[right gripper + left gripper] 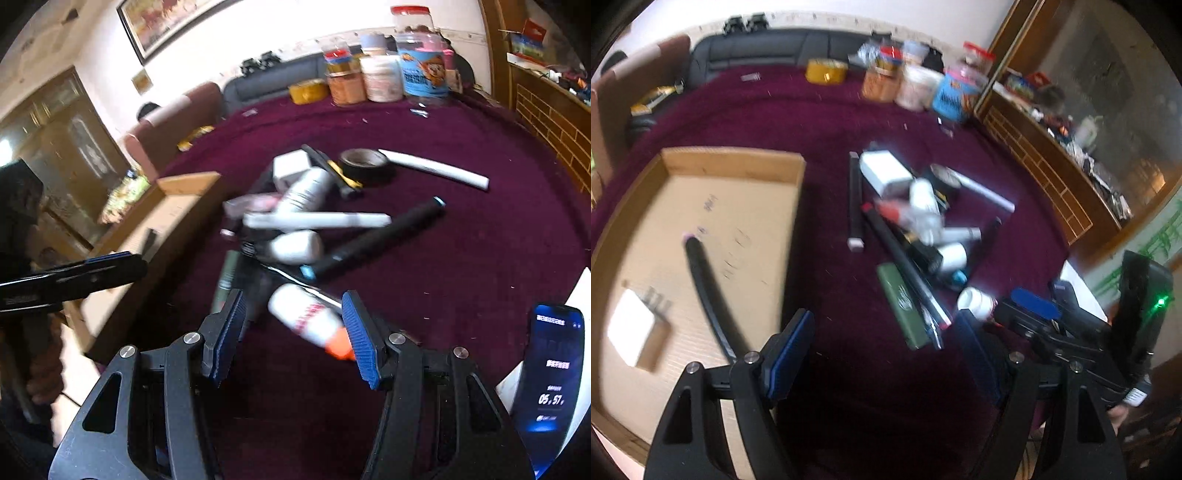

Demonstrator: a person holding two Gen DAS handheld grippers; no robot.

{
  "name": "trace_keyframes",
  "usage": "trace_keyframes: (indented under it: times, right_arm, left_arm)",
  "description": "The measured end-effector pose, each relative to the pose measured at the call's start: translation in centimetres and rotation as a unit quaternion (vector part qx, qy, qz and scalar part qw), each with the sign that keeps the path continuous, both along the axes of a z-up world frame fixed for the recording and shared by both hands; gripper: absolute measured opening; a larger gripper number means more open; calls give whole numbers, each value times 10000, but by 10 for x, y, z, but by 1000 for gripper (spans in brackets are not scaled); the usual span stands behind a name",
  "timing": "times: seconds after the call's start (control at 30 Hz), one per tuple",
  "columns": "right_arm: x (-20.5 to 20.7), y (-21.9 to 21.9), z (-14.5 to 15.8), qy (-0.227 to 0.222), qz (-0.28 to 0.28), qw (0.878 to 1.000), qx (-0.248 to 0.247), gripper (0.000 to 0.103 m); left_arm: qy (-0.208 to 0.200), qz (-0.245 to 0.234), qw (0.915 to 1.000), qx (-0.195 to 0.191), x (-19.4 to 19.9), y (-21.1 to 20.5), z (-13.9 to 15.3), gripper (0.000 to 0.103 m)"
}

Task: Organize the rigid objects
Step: 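Grasp the white orange-capped glue bottle with the right gripper while the left grasps the green cylinder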

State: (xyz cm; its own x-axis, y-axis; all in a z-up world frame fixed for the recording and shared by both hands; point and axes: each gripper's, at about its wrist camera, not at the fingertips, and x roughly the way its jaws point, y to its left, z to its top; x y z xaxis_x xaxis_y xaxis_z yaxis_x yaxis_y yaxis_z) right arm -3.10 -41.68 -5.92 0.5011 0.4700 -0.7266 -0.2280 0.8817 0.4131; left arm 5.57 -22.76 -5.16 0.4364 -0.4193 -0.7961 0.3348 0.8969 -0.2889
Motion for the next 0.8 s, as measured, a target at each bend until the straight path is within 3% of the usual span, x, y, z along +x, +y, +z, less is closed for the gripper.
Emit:
trace_keyframes:
  times: [0.13,0.27,0.33,0.5,0.73,0.8]
  right_arm:
    - [7,3,-10,142,75,9999,-56,54]
    - [2,13,-15,159,198,9991,-329,35]
    - [1,15,-15,155,217,9990,-356,31]
    - [-5,12,-18,210,142,9993,-276,28]
    - [-7,11,-23,302,34,9994,-192,28]
    - [-8,12,-24,317,28,9993,-189,28]
  left_arm:
    - [55,-84,9998,185,-7,-9,-8,78]
    - [117,-161,9991,384,-8,-15,-14,78]
    - [108,-202,9985,497,-5,-22,-16,78]
    - [200,-324,9961,798,11,-41,-27,57]
    - [305,-393,9933,1044,25,-54,-43,45]
    - [332,-498,9940,921,23,-54,-42,27]
